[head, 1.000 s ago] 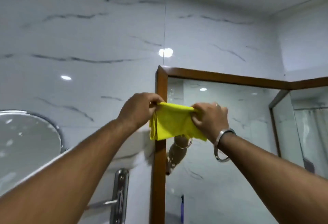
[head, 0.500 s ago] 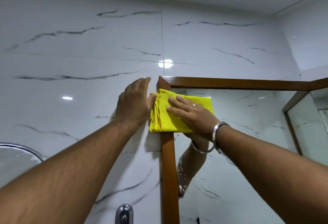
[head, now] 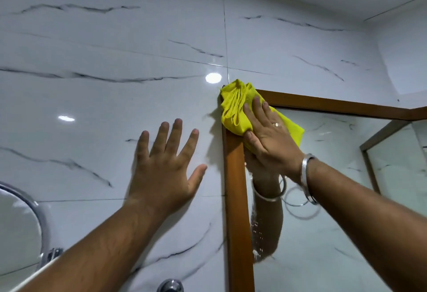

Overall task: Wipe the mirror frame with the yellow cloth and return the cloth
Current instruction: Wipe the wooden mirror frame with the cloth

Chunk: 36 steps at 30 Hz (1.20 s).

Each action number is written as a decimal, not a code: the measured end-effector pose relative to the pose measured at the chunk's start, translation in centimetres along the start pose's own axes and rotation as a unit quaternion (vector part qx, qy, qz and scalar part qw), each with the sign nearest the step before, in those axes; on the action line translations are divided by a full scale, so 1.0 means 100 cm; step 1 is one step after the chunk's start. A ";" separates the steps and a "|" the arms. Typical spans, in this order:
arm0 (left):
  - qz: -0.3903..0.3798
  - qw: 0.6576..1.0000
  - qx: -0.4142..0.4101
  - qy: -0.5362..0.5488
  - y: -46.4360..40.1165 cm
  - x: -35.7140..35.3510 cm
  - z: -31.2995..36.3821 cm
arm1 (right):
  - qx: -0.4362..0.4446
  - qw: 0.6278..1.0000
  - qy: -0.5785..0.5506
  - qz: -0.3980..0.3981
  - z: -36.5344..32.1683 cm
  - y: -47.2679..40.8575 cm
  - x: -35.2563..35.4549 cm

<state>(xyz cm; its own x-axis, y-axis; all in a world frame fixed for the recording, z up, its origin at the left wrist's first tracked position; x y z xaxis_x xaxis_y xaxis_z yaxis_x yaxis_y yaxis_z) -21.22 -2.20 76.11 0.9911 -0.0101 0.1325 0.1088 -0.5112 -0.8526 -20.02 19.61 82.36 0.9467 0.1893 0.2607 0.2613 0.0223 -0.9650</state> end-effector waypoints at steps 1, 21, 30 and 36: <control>0.005 1.000 0.000 -0.004 0.000 0.000 0.000 | -0.003 1.000 -0.016 0.008 -0.002 0.014 -0.001; 0.000 1.000 -0.005 -0.011 0.000 0.004 0.001 | 0.012 1.000 -0.018 -0.002 -0.007 0.038 -0.007; -0.009 1.000 -0.001 -0.010 0.000 0.003 0.001 | 0.105 0.990 0.085 -0.045 0.002 0.137 -0.028; -0.003 1.000 0.000 -0.007 0.000 0.004 0.000 | 0.019 0.996 0.090 0.007 -0.006 0.002 0.000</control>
<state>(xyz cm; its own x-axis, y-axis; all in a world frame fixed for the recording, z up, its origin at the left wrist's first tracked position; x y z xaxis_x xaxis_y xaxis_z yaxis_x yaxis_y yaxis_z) -20.77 -2.18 76.11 0.9914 0.0056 0.1308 0.1153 -0.5108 -0.8519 -19.86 19.05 82.14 0.9693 0.0102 0.2458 0.2448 0.0580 -0.9678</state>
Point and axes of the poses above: each hand's wrist, its own y-axis away from the middle knuckle, its own x-axis out of the back of the hand, z = x × y, the point moved 6 cm from there along -y, towards the middle knuckle, and after that the axes turned 15 degrees about -x, right-handed, at the moved point
